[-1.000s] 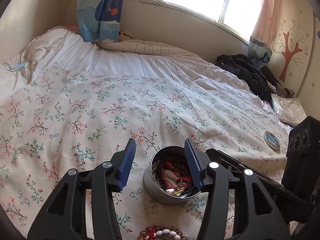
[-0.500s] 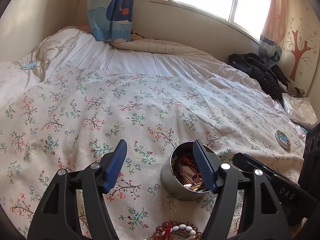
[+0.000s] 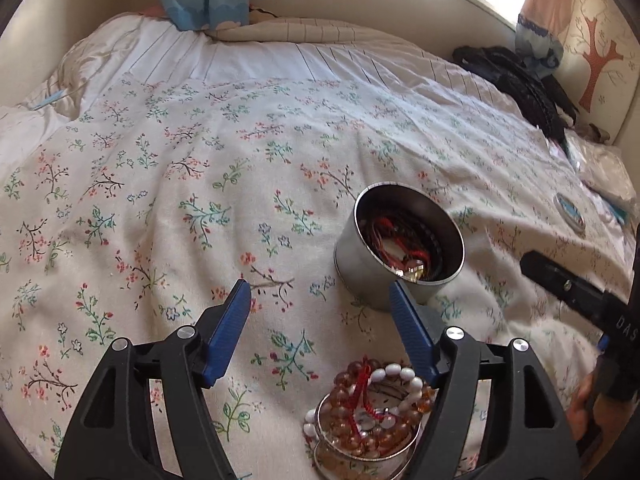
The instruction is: Organize jewelry
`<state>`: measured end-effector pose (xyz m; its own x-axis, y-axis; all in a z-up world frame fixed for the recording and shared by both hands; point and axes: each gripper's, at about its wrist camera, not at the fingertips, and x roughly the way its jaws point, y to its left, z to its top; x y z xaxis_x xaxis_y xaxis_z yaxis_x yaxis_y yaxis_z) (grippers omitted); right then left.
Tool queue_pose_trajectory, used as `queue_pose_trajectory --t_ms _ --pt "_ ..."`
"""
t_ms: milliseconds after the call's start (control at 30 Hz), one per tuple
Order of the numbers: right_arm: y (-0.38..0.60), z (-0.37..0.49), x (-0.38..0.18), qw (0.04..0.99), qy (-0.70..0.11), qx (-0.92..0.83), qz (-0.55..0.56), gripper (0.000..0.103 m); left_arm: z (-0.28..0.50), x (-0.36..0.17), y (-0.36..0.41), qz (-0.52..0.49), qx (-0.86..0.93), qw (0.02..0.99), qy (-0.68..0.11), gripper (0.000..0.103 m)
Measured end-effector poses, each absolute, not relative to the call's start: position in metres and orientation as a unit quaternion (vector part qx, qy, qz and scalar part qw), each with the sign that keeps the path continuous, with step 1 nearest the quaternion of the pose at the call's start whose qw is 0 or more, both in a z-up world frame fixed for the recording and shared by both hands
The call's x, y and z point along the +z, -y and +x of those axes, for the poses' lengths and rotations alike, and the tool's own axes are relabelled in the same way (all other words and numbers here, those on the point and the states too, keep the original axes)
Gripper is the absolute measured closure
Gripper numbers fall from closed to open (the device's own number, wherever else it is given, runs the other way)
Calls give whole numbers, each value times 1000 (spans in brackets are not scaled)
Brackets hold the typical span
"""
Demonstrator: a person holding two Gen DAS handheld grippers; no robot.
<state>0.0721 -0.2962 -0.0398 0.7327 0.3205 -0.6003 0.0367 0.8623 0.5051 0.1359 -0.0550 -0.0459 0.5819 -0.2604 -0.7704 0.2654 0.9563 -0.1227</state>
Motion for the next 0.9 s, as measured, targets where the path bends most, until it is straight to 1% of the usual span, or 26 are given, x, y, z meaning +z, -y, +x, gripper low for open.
queue_pose_trajectory --t_ms 333,367,400,433,500,533,600,633,733,900 --pt "299 62 -43 892 -363 76 258 53 98 -59 76 90 -171 880 -435 36" --pt "298 61 -43 892 -364 76 258 52 97 -60 79 97 -172 879 -434 38" --pt "298 61 -44 891 -365 76 257 49 96 -61 81 104 -175 878 -434 43" --pt "298 61 -44 891 -366 76 257 49 95 -63 84 109 -177 875 -436 47" --pt "297 60 -45 890 -368 78 257 49 97 -67 86 114 -181 871 -443 68" --pt "296 60 -45 890 -368 78 257 49 98 -69 86 113 -185 866 -450 84" --pt "296 60 -45 890 -369 79 256 48 98 -70 85 116 -183 866 -451 98" --pt "295 60 -45 890 -370 80 256 47 97 -68 85 113 -188 866 -450 100" --pt "292 60 -46 888 -375 85 252 47 96 -60 79 92 -189 874 -437 100" --pt "275 63 -52 880 -399 117 231 47 105 -41 45 -18 -197 886 -419 100"
